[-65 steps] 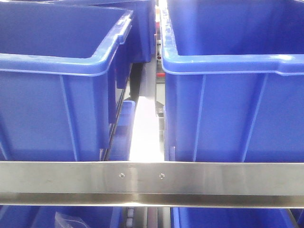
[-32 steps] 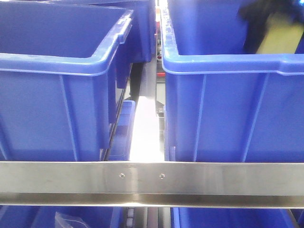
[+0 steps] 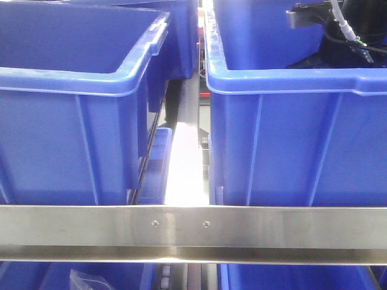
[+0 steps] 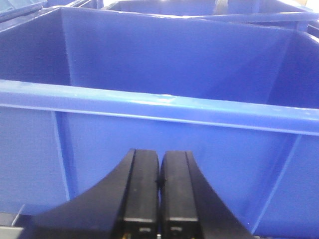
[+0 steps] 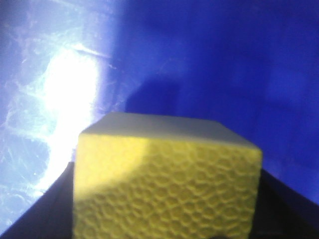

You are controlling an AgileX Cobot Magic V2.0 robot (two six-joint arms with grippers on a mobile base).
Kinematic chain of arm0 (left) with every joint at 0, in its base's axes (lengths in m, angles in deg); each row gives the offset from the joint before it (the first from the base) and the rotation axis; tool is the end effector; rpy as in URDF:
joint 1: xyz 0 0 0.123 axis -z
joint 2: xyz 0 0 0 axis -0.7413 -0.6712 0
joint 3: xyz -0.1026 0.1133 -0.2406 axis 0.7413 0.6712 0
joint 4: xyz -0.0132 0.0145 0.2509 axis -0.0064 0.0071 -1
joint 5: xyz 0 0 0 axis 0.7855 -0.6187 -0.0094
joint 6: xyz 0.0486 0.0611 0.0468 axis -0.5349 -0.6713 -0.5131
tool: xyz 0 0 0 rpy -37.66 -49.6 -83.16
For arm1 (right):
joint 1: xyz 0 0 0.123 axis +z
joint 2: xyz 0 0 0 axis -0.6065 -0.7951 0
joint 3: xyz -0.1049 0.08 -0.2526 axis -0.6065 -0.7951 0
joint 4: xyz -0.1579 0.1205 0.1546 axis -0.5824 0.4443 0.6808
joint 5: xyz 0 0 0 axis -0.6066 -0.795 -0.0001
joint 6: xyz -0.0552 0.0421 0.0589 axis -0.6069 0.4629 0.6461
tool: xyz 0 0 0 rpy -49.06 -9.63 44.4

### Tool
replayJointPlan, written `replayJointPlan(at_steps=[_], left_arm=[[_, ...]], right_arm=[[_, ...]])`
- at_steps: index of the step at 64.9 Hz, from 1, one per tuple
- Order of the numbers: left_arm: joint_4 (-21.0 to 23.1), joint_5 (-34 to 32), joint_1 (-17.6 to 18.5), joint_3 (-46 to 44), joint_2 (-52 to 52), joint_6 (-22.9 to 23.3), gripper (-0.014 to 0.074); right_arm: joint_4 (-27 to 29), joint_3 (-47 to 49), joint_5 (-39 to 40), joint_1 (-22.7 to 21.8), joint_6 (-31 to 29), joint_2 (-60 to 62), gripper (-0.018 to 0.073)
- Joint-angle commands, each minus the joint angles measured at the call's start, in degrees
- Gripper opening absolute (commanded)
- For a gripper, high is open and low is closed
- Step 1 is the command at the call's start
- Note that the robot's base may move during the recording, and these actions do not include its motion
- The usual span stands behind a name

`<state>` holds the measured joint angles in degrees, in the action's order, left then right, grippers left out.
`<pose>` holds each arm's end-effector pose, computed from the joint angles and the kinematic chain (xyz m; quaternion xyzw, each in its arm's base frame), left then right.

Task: Place yellow foam block on left shelf second layer
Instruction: 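Extend the right gripper over the blue bin and lower the cube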

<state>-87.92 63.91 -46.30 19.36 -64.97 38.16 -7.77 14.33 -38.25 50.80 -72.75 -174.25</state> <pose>0.0561 -0.0007 0.2046 -0.0177 0.7039 -0.0294 0.7094 0.3842 0.0846 0.2334 -0.1164 0.9539 -0.0097 0.2764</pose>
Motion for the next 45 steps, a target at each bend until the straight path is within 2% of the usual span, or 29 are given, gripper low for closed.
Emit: replayJointPlan(at_steps=[1,6,10,25,39,45], left_arm=[[0.1,-5.0,0.1,1.5,-0.5,0.2,0.0137],[0.1,-5.0,0.1,1.5,-0.5,0.2,0.0137],[0.1,-5.0,0.1,1.5,-0.5,0.2,0.0137],[0.1,-5.0,0.1,1.5,-0.5,0.2,0.0137],[0.1,-5.0,0.1,1.5,-0.5,0.2,0.0137],[0.1,-5.0,0.1,1.5,-0.5,0.2,0.0137]], right_arm=[[-1.1,1.9,2.9,0.0,-0.4,2.9,0.0420],[-1.1,1.9,2.9,0.0,-0.4,2.9,0.0578],[-1.1,2.3,2.4,0.0,-0.4,2.9,0.0640],[-1.5,6.1,-1.3,0.0,-0.4,4.9,0.0623],[-1.5,7.1,-3.8,0.0,-0.4,12.4,0.0619],[-1.5,6.1,-5.5,0.0,-0.4,16.7,0.0530]])
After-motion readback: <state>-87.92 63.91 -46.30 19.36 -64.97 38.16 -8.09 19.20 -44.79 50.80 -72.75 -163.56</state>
